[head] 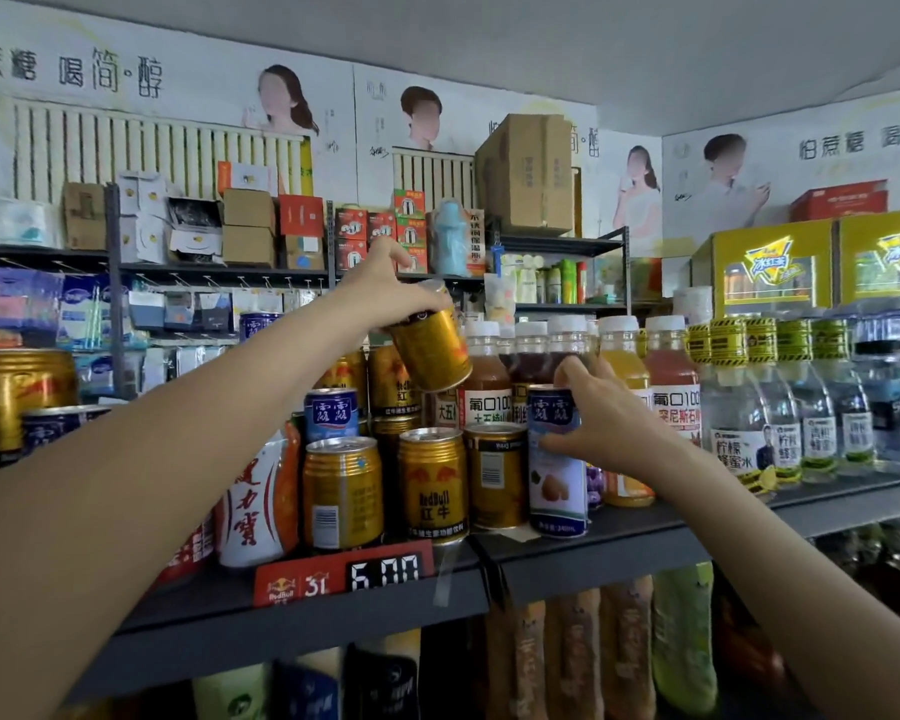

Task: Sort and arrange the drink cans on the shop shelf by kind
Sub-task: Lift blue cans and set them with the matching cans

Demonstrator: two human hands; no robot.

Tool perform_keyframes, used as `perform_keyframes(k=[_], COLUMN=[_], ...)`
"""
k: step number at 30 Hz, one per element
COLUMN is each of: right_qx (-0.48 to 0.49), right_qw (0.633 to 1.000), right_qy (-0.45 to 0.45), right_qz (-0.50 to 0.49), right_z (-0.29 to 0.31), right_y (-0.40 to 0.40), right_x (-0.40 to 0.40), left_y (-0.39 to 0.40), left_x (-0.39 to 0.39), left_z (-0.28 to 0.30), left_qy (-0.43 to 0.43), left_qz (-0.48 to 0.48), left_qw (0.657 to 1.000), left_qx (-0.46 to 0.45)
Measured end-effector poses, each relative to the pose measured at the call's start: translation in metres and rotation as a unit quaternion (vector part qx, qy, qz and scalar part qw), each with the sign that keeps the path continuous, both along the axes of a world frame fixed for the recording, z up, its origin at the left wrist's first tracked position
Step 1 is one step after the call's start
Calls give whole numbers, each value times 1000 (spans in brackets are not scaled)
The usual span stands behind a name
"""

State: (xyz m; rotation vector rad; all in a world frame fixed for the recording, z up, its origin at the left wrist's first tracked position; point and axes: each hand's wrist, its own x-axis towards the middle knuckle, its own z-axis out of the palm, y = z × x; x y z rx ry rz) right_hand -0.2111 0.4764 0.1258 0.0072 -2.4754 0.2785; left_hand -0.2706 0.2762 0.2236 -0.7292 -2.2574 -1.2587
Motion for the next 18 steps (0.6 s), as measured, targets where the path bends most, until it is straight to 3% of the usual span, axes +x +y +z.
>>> perform_keyframes(k=[3, 5, 7, 9, 11, 12, 14, 16, 18], right_qx=[-23, -166, -322, -437, -507, -520, -530, -509, -452], right_qw=[993, 960, 906, 830, 767, 754, 742, 754, 797], right_qy=[113, 210, 157, 84, 78, 83, 75, 63, 44], right_qz=[-22, 79, 226, 337, 385, 392, 403, 410, 398], right_z=[4, 17, 29, 34, 39, 42, 49, 59, 74], right_y=[-5, -16, -34, -52, -65, -69, -73, -73, -69], right_x=[6, 14, 17, 13, 5, 1, -7, -17, -25], left_y=[-7, -15, -21, -25, -29, -31, -39, -48, -58], left_x=[9, 14, 18, 21, 19, 19, 17, 17, 13], left_z=[0, -1, -5, -10, -16, -18, -21, -22, -20], left_qy=[-89, -172, -243, -280, -274, -260, -227, -204, -154], left_qz=[-57, -107, -167, -211, -238, -247, -262, -262, -195], left_qw=[987, 959, 914, 877, 866, 868, 876, 888, 945], left_qx=[124, 200, 278, 330, 343, 342, 335, 319, 214])
